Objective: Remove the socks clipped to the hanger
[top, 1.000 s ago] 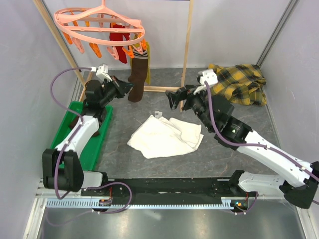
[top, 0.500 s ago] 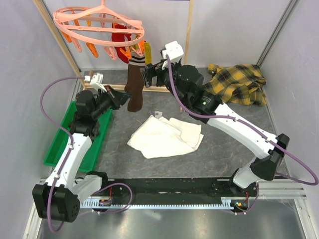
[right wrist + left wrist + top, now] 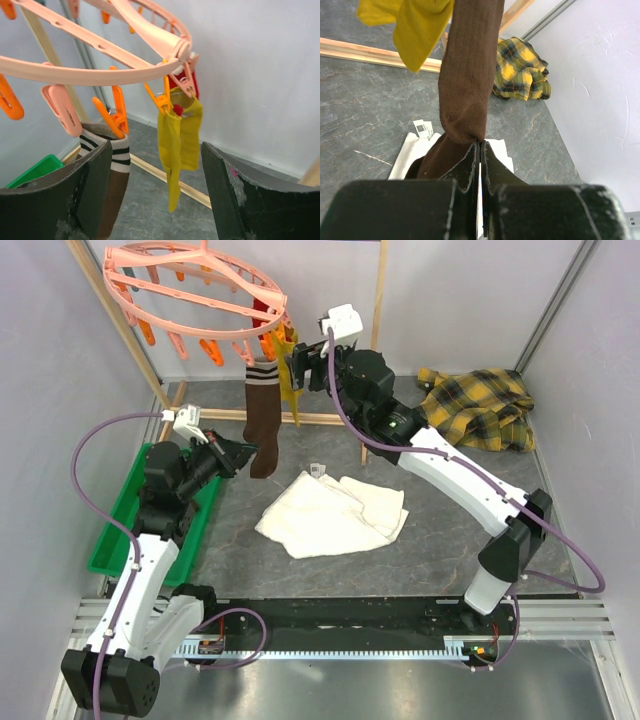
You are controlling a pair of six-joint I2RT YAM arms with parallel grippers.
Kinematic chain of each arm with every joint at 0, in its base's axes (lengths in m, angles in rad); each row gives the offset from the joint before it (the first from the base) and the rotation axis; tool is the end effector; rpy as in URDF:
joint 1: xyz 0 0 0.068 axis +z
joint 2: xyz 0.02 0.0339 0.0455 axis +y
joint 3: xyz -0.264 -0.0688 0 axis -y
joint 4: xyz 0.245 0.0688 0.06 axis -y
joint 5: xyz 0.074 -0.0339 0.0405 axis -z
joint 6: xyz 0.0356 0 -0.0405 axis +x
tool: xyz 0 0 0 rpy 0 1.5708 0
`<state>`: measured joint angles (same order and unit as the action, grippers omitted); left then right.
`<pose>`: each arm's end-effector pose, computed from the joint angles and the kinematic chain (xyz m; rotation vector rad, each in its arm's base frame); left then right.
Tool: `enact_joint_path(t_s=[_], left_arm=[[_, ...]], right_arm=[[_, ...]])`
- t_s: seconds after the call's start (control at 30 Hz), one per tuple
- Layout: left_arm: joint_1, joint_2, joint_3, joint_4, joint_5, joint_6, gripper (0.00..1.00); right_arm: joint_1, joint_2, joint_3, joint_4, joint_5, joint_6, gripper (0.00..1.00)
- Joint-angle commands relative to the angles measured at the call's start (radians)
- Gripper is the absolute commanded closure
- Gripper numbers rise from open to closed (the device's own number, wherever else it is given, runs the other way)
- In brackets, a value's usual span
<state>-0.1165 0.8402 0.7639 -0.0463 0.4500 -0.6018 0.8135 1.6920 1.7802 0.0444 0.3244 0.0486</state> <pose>0.1948 -0.0384 0.3383 -0.0758 1.7650 -0.9092 0.2813 0.2811 0.4712 -0.2872 1.4339 0.4723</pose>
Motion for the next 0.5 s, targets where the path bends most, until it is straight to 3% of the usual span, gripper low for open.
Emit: enact_joint_path(t_s=[0.0,0.2,0.47], left_arm=[[0.001,-0.013,-0.012,0.042,0.081,0.017,0.98],[0.001,-0.003,-0.023,0.014,0.084,-0.039,0.98],[0.001,0.003,-0.006,0.033,0.148,-0.064,0.98]], right_arm=[[0.003,0.032,0.055,0.093,-0.132,0.011,0.21],[-0.040,0.090,0.111,0.106,-0.349,0.040,0.15],[-0.066,0.164,0.174,0.088,-0.443,0.007,0.14]])
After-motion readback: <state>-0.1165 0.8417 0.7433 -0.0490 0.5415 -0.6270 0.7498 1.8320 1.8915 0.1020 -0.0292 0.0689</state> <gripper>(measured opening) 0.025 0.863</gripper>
